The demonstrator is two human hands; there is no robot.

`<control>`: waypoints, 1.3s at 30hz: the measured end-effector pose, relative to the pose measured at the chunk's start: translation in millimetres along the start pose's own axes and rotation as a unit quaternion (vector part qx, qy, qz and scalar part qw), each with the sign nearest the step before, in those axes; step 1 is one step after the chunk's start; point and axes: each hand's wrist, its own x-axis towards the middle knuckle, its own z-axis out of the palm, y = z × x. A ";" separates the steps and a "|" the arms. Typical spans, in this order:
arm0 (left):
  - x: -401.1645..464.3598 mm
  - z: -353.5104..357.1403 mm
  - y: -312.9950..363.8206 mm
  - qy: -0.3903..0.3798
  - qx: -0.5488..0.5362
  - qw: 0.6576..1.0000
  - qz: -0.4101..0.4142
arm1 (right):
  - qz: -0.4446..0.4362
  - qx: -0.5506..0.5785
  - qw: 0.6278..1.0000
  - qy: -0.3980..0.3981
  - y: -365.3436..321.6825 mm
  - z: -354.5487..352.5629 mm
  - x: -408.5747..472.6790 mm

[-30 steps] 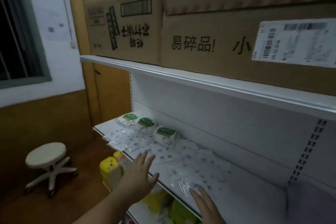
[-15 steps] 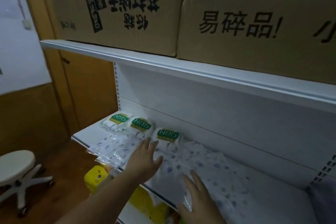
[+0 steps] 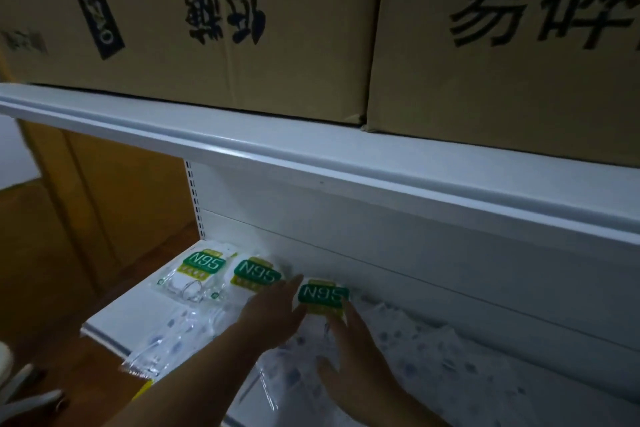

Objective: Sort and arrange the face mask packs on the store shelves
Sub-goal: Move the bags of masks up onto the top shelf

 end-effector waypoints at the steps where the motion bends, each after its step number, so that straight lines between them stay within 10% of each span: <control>1: 7.3 1.2 -2.0 -0.010 0.000 1.000 0.002 | 0.006 -0.015 1.000 -0.001 2.2 1.7 7.7; 14: 55.9 10.8 -6.4 -0.103 -0.137 0.985 -0.010 | 0.230 -0.028 0.972 0.042 5.3 26.8 65.0; 21: 51.9 -30.2 4.7 -0.111 -0.526 0.843 0.006 | 0.235 -0.001 0.950 0.208 -12.2 1.6 28.6; 29: 20.3 -64.9 61.5 -0.246 -0.456 0.817 0.252 | 0.237 0.001 0.902 0.362 -36.5 -35.4 -59.1; 39: -52.6 -57.9 166.1 -0.284 -0.443 0.782 0.333 | 0.291 0.075 0.866 0.400 -53.6 -104.6 -203.0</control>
